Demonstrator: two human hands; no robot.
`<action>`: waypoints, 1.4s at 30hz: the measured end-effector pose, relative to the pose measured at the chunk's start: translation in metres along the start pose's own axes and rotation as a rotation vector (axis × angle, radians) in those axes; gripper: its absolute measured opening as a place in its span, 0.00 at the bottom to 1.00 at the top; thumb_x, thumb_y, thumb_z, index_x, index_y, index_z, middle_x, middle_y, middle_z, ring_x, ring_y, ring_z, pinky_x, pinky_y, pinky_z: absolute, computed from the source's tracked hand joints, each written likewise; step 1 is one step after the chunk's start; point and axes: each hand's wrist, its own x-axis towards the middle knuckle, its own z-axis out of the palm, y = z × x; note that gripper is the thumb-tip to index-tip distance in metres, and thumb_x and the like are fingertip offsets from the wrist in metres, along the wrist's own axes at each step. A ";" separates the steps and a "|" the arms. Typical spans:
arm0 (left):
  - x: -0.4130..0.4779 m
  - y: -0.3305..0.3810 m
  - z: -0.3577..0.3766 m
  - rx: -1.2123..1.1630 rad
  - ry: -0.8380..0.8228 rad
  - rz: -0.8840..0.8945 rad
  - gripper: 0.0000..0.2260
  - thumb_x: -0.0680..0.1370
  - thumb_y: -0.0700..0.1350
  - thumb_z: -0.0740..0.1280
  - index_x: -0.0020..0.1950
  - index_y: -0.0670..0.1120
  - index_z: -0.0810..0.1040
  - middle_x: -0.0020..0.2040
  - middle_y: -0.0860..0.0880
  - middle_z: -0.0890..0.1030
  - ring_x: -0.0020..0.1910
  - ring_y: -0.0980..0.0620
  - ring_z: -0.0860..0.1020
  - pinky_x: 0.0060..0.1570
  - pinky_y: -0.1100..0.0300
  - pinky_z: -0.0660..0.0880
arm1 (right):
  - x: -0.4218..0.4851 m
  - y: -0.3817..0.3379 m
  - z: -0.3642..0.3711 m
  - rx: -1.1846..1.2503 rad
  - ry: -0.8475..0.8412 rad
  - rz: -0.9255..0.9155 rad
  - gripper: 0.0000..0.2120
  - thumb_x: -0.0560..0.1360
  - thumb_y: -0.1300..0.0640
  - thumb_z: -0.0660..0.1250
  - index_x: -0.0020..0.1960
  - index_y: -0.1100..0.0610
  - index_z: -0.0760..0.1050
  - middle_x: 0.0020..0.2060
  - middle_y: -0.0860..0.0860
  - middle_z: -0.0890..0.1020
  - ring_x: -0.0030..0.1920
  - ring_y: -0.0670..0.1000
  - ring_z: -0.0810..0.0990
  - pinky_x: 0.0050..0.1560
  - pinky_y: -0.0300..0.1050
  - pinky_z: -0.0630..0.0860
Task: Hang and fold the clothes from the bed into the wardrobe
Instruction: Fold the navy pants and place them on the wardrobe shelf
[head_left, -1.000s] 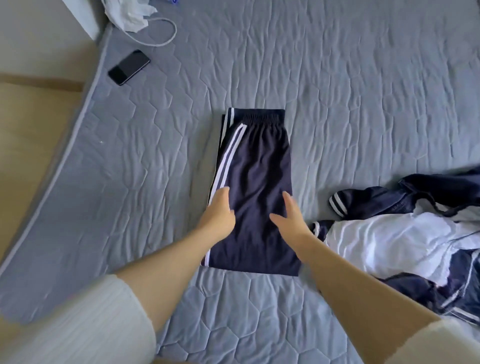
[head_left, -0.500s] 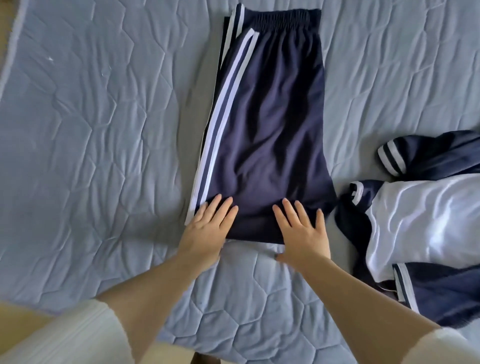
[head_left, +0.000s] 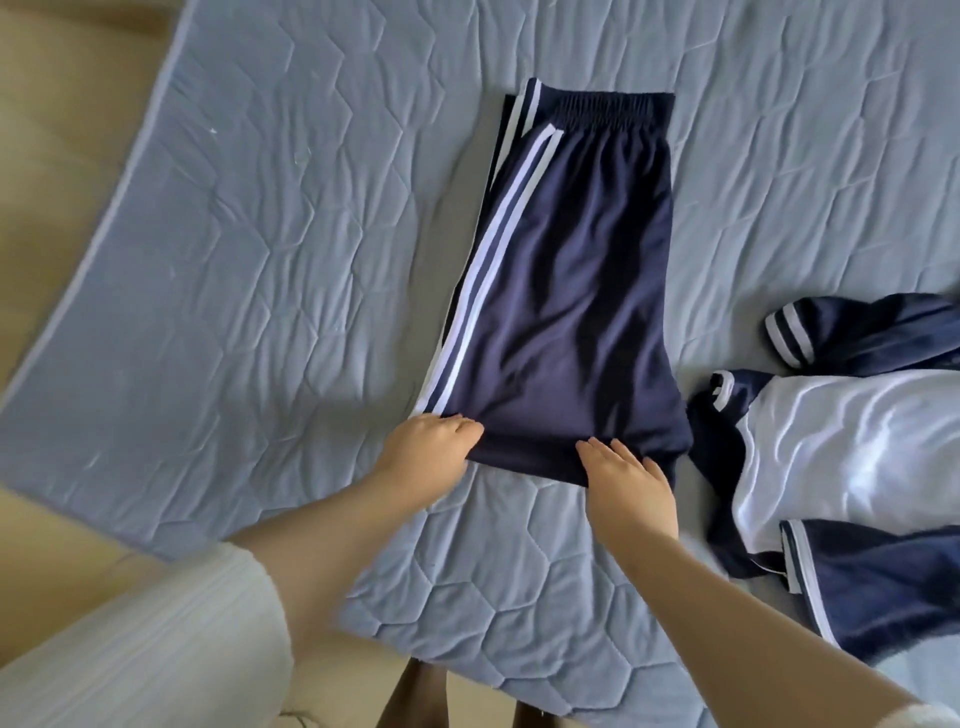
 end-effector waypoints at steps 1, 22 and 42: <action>-0.006 -0.002 -0.001 0.004 -0.081 -0.048 0.15 0.66 0.32 0.63 0.50 0.43 0.78 0.43 0.47 0.81 0.42 0.45 0.80 0.33 0.60 0.68 | -0.007 -0.005 0.000 0.020 -0.011 0.006 0.25 0.78 0.66 0.50 0.73 0.52 0.59 0.73 0.47 0.64 0.74 0.48 0.56 0.72 0.47 0.55; -0.161 0.050 -0.028 -0.209 -0.736 -0.025 0.10 0.78 0.51 0.58 0.57 0.55 0.74 0.57 0.51 0.78 0.58 0.48 0.74 0.50 0.59 0.70 | -0.174 -0.016 0.021 0.130 -0.637 -0.047 0.18 0.78 0.62 0.52 0.65 0.57 0.71 0.62 0.56 0.76 0.60 0.59 0.74 0.52 0.48 0.69; 0.010 0.002 -0.180 -0.159 -0.110 -0.005 0.11 0.79 0.46 0.58 0.56 0.58 0.76 0.51 0.53 0.80 0.51 0.48 0.75 0.41 0.58 0.63 | -0.072 0.013 -0.135 0.028 0.343 0.005 0.08 0.76 0.56 0.57 0.51 0.56 0.73 0.46 0.57 0.81 0.49 0.60 0.77 0.47 0.47 0.62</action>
